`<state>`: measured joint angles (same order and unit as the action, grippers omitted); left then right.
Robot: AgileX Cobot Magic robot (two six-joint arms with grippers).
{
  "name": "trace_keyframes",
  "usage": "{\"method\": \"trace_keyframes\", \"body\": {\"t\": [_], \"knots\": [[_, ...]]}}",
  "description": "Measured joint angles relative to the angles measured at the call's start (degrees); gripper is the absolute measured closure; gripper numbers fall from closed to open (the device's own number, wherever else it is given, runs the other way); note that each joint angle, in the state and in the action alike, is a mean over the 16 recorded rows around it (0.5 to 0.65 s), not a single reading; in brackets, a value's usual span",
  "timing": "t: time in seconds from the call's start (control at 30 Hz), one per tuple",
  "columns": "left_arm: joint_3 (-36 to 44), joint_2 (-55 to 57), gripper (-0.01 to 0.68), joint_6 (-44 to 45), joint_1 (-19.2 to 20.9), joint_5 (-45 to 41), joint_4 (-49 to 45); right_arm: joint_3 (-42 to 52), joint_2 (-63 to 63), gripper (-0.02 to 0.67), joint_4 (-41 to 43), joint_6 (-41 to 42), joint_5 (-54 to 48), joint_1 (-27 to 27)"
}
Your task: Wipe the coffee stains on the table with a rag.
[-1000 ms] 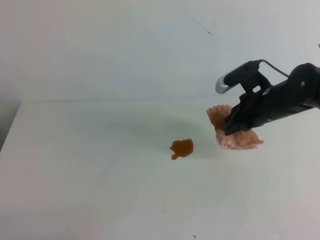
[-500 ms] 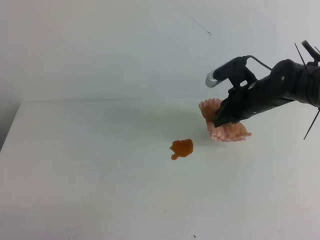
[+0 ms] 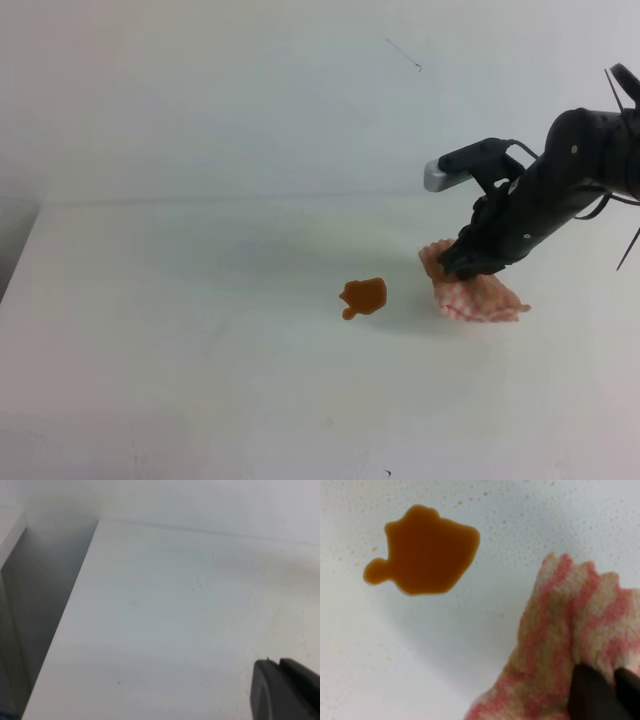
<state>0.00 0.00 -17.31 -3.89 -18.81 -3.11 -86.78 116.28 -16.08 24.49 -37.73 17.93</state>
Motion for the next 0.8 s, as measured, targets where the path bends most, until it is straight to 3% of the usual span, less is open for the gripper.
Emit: {"method": "trace_keyframes", "body": {"t": [0.8], "knots": [[0.0, 0.0, 0.674, 0.0, 0.0, 0.0, 0.0, 0.0, -0.6, 0.652, 1.5, -4.4, 2.7, 2.8]]}}
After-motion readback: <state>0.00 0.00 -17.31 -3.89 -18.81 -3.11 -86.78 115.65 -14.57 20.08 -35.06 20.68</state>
